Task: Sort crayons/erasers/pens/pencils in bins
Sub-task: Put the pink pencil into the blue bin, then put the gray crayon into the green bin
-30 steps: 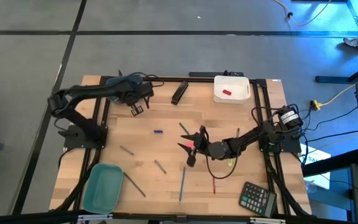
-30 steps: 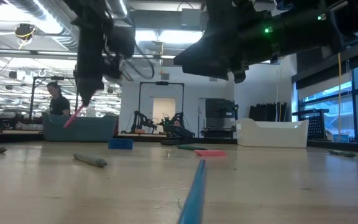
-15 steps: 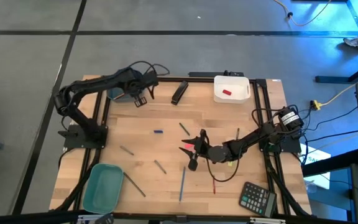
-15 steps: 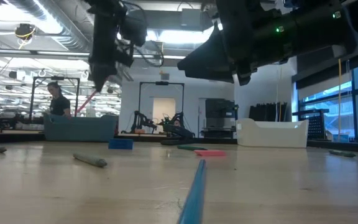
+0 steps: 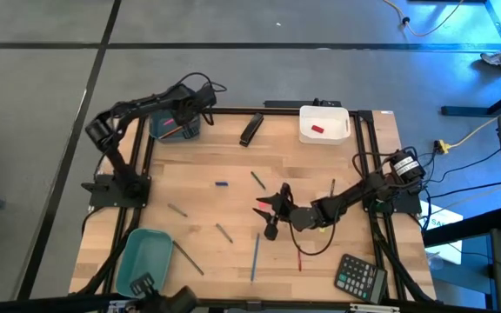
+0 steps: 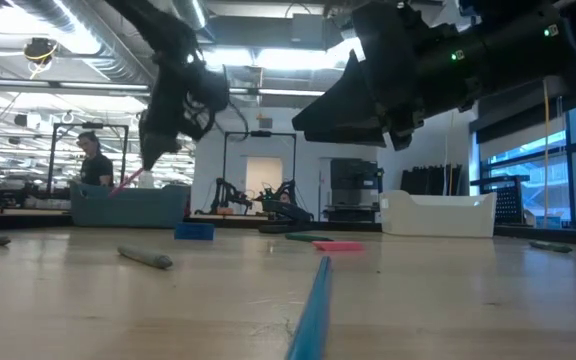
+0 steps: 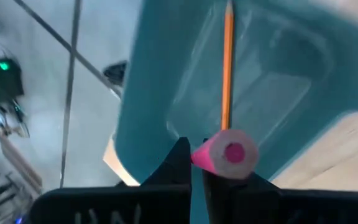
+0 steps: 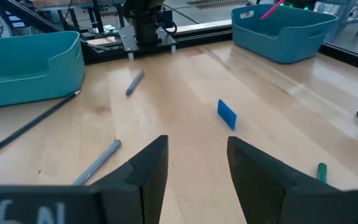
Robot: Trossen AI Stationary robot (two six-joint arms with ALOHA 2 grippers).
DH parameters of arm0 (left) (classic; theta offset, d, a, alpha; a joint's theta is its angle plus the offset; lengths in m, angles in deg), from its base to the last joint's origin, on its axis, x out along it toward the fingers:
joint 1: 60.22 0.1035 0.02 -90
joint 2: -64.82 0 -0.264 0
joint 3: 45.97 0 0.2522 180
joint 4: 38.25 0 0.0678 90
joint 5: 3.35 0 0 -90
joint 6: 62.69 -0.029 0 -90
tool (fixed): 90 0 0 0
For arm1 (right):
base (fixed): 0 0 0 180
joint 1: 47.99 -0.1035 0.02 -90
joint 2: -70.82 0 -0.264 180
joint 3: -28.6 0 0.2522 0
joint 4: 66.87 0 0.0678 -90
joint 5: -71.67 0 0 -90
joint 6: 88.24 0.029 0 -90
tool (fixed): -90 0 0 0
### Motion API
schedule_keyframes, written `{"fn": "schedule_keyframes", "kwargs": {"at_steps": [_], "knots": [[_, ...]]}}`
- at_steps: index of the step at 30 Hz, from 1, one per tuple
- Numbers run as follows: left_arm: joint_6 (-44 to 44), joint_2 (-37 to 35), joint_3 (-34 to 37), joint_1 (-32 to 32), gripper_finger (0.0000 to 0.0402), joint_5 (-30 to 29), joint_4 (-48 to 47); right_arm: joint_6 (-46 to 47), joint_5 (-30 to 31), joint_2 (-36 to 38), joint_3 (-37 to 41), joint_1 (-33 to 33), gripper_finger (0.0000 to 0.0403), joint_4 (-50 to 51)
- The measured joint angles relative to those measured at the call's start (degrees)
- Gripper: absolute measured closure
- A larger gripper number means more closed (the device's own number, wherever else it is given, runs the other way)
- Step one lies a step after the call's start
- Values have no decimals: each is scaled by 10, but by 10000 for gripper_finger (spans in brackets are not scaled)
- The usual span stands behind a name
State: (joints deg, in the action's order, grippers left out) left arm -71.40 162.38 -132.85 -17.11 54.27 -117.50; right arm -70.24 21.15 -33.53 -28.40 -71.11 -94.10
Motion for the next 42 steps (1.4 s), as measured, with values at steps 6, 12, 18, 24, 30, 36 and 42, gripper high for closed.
{"fn": "schedule_keyframes", "kwargs": {"at_steps": [6,12,18,24,30,36,42], "knots": [[-11,50,0,20,391,2,0,6,21,0,0,-12,236,1],[-25,82,0,43,373,26,0,17,22,0,0,-18,236,3],[-25,90,0,62,362,41,3,17,29,0,0,-23,236,3],[-25,90,0,61,334,45,15,17,30,0,0,-23,236,2],[-20,90,0,61,307,44,24,18,30,0,0,-23,236,2],[25,80,0,53,306,44,-4,16,30,0,0,-23,236,2],[26,28,0,29,307,28,-7,15,31,0,0,-23,236,25]]}}
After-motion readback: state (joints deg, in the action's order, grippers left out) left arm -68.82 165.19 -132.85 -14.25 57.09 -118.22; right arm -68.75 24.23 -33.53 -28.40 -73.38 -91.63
